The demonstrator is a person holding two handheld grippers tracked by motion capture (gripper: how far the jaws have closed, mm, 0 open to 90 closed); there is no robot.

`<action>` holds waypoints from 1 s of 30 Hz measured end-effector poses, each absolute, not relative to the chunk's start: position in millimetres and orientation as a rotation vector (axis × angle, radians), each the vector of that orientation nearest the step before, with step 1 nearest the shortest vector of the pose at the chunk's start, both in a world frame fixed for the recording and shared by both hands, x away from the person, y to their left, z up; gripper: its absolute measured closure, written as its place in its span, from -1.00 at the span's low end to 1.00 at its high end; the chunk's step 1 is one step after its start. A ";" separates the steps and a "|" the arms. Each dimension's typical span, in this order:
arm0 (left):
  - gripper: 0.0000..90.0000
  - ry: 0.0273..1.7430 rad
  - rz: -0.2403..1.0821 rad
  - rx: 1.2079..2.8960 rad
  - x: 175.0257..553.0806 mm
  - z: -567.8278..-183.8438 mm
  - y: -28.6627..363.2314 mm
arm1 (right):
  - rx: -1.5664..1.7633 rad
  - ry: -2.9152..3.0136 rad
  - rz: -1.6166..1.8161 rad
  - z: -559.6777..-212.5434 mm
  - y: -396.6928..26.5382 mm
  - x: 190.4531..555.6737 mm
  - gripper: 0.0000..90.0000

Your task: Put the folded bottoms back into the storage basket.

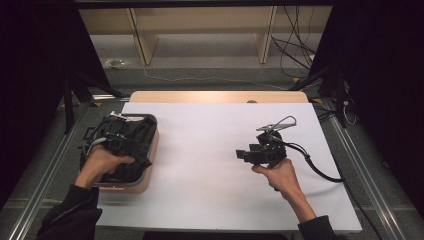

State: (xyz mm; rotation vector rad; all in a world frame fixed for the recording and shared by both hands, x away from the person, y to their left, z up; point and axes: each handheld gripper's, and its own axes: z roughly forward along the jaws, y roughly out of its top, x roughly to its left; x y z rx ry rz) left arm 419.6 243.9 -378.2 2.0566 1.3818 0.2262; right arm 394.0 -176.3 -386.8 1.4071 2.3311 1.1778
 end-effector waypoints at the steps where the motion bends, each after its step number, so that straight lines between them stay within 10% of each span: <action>1: 0.15 1.372 0.233 2.053 418.7 -377.6 242.0 | 1.406 2.332 1.175 -386.8 -176.4 393.9 -0.08; 12: 0.88 1.418 0.206 2.060 412.3 -402.4 248.2 | 1.412 2.331 1.175 -386.9 -178.0 392.4 -0.08; 30: 0.91 1.498 0.155 2.112 427.3 -443.3 246.5 | 1.411 2.330 1.174 -387.8 -178.9 391.2 -0.08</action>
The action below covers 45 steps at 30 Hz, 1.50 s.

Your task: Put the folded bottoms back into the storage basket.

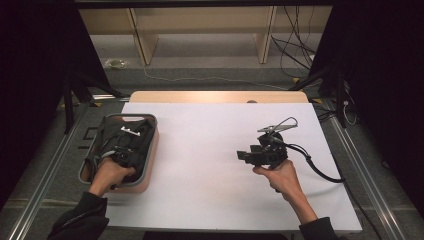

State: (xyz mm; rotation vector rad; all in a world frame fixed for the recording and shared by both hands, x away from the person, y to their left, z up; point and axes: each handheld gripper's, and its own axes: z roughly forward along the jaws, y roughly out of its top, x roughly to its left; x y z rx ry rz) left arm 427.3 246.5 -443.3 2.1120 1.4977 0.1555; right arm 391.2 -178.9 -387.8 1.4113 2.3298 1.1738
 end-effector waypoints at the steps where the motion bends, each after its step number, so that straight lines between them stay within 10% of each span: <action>1: 0.90 1.497 0.156 2.114 427.3 -442.4 246.6 | 1.409 2.329 1.178 -387.4 -179.2 390.8 -0.08; 45: -0.15 1.338 0.316 1.945 417.2 -374.7 230.2 | 1.375 2.271 1.267 -381.2 -191.1 384.9 -0.12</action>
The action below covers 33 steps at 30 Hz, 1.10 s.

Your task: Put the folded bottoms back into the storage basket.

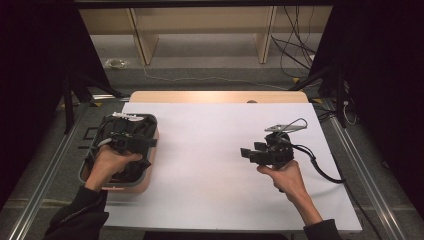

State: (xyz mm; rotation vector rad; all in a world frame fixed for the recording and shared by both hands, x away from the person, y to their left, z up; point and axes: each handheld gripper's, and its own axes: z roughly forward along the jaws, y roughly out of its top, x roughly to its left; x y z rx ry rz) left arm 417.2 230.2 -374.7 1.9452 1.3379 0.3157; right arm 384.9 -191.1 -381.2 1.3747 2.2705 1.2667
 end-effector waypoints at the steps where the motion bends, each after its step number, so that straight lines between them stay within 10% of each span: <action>1: -0.16 1.335 0.319 1.936 417.0 -373.9 229.5 | 1.371 2.269 1.264 -381.0 -191.2 384.5 -0.13; 33: -0.52 1.081 0.282 1.856 392.0 -384.0 162.6 | 1.214 2.191 1.411 -384.3 -192.8 360.4 -0.36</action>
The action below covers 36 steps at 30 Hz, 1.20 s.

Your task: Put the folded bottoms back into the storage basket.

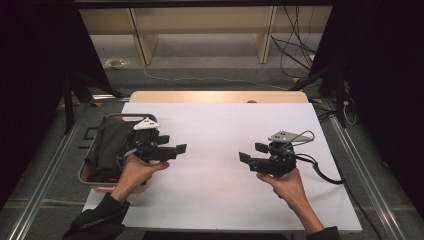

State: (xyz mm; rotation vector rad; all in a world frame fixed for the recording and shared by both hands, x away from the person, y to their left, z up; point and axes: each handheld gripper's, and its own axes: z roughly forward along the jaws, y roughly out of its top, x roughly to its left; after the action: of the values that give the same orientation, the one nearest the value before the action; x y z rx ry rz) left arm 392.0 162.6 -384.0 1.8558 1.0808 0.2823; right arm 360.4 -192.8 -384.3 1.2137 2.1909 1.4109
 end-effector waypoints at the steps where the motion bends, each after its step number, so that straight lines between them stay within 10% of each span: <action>1: -0.52 1.068 0.281 1.859 390.9 -384.4 160.6 | 1.206 2.190 1.416 -384.7 -192.8 359.3 -0.36; 36: -0.74 0.771 0.333 1.845 350.9 -411.3 133.9 | 1.074 2.121 1.503 -394.3 -202.9 320.2 -0.64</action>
State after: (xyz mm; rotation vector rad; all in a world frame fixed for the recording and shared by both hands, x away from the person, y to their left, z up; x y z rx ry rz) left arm 350.9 133.9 -411.3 1.8453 0.7712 0.3327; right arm 320.2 -202.9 -394.3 1.0745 2.1208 1.5034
